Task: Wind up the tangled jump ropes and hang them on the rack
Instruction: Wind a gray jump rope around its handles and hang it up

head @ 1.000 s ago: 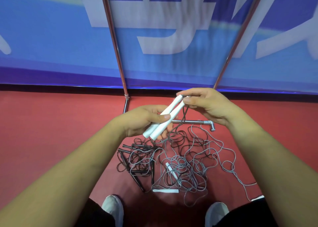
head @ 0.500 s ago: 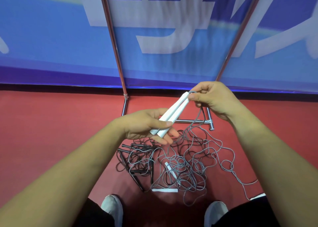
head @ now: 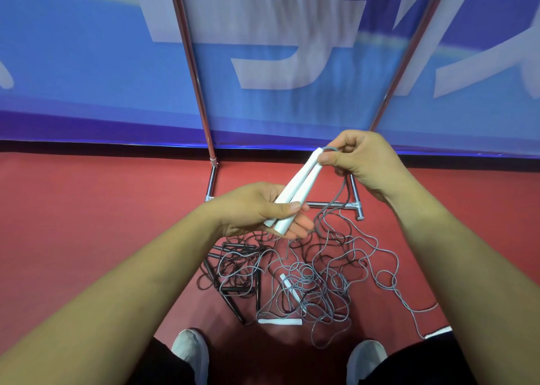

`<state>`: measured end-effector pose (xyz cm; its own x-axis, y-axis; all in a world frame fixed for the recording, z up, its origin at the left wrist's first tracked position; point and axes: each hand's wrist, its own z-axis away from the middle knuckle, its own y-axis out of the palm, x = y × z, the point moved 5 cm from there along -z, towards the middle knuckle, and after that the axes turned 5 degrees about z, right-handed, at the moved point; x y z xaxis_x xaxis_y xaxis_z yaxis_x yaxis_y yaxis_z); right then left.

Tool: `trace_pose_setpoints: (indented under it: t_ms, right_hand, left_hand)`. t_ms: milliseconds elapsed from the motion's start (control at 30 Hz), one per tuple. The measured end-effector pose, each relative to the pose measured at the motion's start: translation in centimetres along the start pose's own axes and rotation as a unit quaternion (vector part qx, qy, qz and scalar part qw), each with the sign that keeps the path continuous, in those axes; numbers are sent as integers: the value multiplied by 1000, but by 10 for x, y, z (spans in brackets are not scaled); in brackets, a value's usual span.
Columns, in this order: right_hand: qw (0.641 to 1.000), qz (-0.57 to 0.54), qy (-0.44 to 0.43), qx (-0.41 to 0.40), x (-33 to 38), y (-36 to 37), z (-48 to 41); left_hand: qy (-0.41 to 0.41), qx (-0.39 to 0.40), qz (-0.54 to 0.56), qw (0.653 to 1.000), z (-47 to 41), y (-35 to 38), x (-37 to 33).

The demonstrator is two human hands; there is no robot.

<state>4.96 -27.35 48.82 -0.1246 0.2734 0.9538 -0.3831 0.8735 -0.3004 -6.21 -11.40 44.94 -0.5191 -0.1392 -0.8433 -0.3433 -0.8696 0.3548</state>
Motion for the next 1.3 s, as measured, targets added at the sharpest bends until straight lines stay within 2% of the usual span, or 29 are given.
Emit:
trace_pose_setpoints:
  t_ms: [167,300,400,500,633,767,1033,1200,1300]
  right_hand:
    - [1000,-10,-4,-13,-1,-2,-1]
    - [999,-5,3,41,-7,4,-1]
    - [996,26,20,88,-17,7,2]
    - [996,15,34,82,-17,14,3]
    - [992,63,14,107,-6,42,9]
    - [988,80,-19,131,1,62,19]
    - [990,-84,40,104,2,95,36]
    - [987,-104,60,104,2,99,39]
    - [990,-108,60,74,4,98,40]
  left_hand:
    - [42,-24,-31,998,-1,-3,-7]
    - [115,-59,50,990,1,-17,-22]
    - [172,-104,133,971,6,-33,-35]
    - [212,-157,188,946,9,-43,-40]
    - [244,-210,290,901,10,-51,-44]
    - [258,-232,321,881,11,-51,-45]
    - [323,-215,358,849,12,-55,-52]
    - [277,-221,397,847,8,-58,-48]
    - [264,-218,412,845,9,-58,-49]
